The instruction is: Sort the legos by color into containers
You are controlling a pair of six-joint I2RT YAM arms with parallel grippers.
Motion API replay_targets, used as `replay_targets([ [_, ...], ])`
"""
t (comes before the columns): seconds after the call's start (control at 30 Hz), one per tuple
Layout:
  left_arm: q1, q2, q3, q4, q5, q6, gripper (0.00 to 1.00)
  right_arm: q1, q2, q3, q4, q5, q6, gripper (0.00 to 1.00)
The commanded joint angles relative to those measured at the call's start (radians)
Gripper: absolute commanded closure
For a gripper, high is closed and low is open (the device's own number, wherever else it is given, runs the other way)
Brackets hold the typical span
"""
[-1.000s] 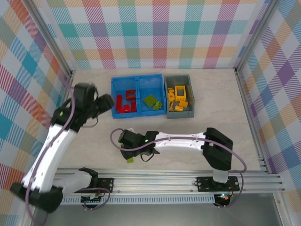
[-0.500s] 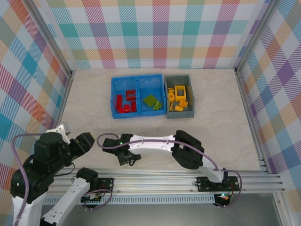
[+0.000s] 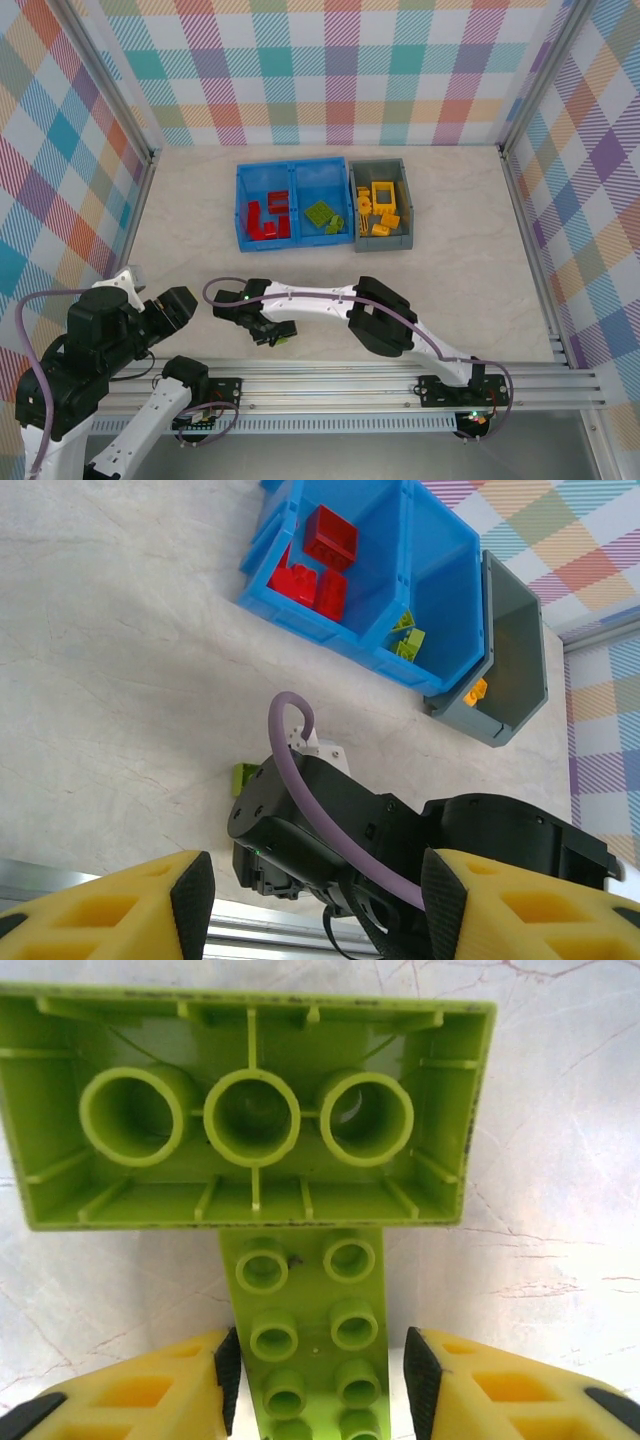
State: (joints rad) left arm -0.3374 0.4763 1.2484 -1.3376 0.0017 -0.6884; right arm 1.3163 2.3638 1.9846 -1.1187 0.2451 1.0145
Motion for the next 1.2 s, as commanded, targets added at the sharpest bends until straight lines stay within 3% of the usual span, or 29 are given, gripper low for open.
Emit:
replay_targets([
  [0.0,-0.005,-0.007,0.016,-0.008,0.027,0.001,0.41,-0.01,0.031,0.017,-0.036,-0.005,0.022,0.54],
  [0.2,-0.005,-0.018,0.002,-0.02,0.044,-0.015,0.41,-0.02,0.008,-0.021,-0.014,-0.016,0.021,0.65],
  [0.47,-0.005,-0.023,-0.033,-0.004,0.075,-0.048,0.41,-0.02,-0.269,-0.258,0.067,0.054,0.036,0.7],
  [0.63,-0.005,-0.021,-0.125,0.123,0.206,-0.103,0.4,-0.05,-0.475,-0.401,0.058,0.082,0.026,0.72],
  [0.77,-0.005,0.004,-0.228,0.308,0.351,-0.173,0.4,-0.169,-0.61,-0.459,0.089,0.061,-0.09,0.72],
  [0.97,-0.022,0.15,-0.295,0.528,0.408,-0.22,0.4,-0.437,-0.547,-0.295,0.176,-0.093,-0.341,0.72],
  [1.1,-0.113,0.289,-0.271,0.635,0.316,-0.208,0.4,-0.564,-0.366,-0.058,0.163,-0.19,-0.418,0.72],
  [1.17,-0.194,0.372,-0.244,0.681,0.214,-0.194,0.4,-0.605,-0.262,0.079,0.153,-0.211,-0.436,0.73],
])
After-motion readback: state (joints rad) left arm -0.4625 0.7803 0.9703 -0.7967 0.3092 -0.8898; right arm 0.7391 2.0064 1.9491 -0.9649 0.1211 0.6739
